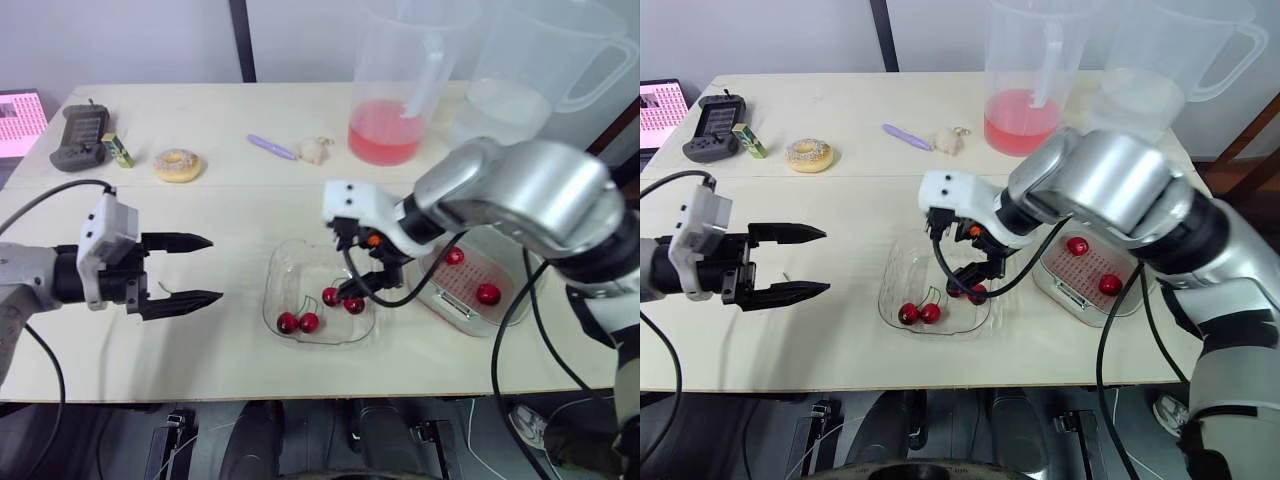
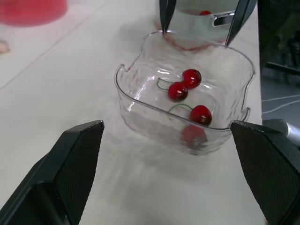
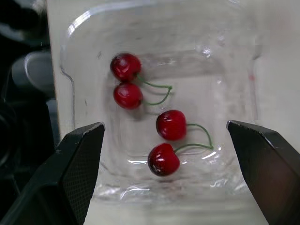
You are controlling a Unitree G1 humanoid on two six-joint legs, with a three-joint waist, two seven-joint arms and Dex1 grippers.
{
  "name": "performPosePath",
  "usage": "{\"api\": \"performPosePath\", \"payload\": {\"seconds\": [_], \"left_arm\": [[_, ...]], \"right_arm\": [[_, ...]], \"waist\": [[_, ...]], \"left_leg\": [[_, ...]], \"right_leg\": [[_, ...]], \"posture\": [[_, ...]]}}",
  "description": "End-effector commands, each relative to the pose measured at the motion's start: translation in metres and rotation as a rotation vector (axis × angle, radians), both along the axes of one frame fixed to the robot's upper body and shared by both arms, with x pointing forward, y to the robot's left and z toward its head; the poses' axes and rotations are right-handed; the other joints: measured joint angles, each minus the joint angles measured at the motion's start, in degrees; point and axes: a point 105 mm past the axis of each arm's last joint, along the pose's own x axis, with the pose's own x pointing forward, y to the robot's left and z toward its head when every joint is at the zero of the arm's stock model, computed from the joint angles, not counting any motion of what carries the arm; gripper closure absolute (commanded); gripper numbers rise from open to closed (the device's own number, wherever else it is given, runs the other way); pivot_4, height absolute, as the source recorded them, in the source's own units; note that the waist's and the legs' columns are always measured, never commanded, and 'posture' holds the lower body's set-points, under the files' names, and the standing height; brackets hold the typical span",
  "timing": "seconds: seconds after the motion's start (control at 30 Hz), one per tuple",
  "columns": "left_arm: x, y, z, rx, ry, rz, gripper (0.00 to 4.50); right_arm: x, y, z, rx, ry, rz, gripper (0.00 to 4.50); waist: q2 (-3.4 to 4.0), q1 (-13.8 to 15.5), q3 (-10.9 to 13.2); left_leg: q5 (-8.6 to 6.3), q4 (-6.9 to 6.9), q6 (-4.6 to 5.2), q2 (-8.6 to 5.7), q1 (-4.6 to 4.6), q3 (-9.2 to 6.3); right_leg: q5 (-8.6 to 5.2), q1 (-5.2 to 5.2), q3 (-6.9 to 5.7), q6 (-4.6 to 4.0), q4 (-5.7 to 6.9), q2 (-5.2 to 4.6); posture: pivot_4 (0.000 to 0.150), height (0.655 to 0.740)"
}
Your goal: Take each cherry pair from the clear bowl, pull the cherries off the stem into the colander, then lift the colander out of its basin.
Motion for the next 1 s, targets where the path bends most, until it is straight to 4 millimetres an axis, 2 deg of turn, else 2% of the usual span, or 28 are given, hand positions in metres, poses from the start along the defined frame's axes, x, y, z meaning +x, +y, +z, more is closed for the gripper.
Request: {"api": "performPosePath", "payload": {"seconds": [0.03, 0.23, 0.33, 0.47, 0.5, 0.57, 0.9, 1.0], "left_arm": [[-0.002, 0.001, 0.008, 0.013, -0.056, 0.032, 0.02], [-0.005, -0.005, 0.004, 0.007, -0.053, 0.038, 0.02], [-0.002, -0.006, 0.0, 0.013, -0.041, 0.049, 0.02], [0.0, -0.005, 0.005, 0.023, -0.05, 0.049, 0.02], [0.001, -0.004, 0.007, 0.022, -0.054, 0.05, 0.0], [0.002, -0.006, 0.008, 0.02, -0.057, 0.049, 0.0], [0.007, -0.018, 0.021, -0.06, -0.046, 0.041, 0.0], [0.008, -0.021, 0.022, -0.06, -0.046, 0.039, 0.0]], "right_arm": [[0.007, 0.008, -0.006, -0.048, -0.057, 0.023, 0.0], [0.013, 0.012, -0.03, -0.112, -0.088, 0.013, 0.0], [0.009, 0.019, -0.042, -0.134, -0.098, 0.035, 0.0], [0.005, 0.022, -0.051, -0.151, -0.094, 0.043, 0.0], [0.005, 0.022, -0.052, -0.152, -0.09, 0.041, 0.62], [0.005, 0.021, -0.055, -0.166, -0.099, 0.049, 1.35], [0.008, 0.019, -0.063, -0.179, -0.128, 0.064, 1.35], [0.008, 0.02, -0.064, -0.174, -0.129, 0.066, 2.14]], "waist": [[0.0, 0.0, 0.0], [0.0, 0.0, 0.0], [-0.01, 0.0, 0.0], [0.0, -0.1, 0.0], [0.0, -0.1, 0.0], [0.0, -0.1, 0.0], [0.0, 0.0, 0.0], [-0.01, -0.1, 0.0]], "left_leg": [[0.0, 0.0, 0.0, 0.0, 0.0, 0.0], [0.0, -0.03, 0.0, 0.02, 0.0, -0.03], [0.0, -0.01, 0.0, 0.01, 0.0, -0.04], [0.0, -0.01, -0.01, 0.02, 0.01, -0.06], [0.0, -0.02, -0.01, 0.02, 0.01, -0.08], [0.0, -0.02, -0.01, 0.02, 0.01, -0.08], [0.01, -0.01, -0.01, 0.02, 0.02, -0.1], [0.01, 0.0, -0.01, 0.02, 0.02, -0.11]], "right_leg": [[0.0, 0.0, 0.0, 0.0, 0.0, 0.01], [0.01, -0.03, -0.01, 0.02, 0.05, 0.06], [0.01, 0.0, -0.02, 0.02, 0.05, 0.05], [0.01, -0.02, -0.02, 0.01, 0.09, 0.1], [0.01, -0.02, -0.02, 0.02, 0.09, 0.11], [0.01, -0.02, -0.03, 0.02, 0.09, 0.11], [0.01, 0.0, -0.03, 0.02, 0.1, 0.12], [0.02, 0.01, -0.03, 0.03, 0.1, 0.12]], "posture": [[0.15, 0.7383], [0.15, 0.7383], [0.15, 0.7383], [0.15, 0.7383], [0.15, 0.7383], [0.15, 0.7383], [0.15, 0.7383], [0.15, 0.7383]]}}
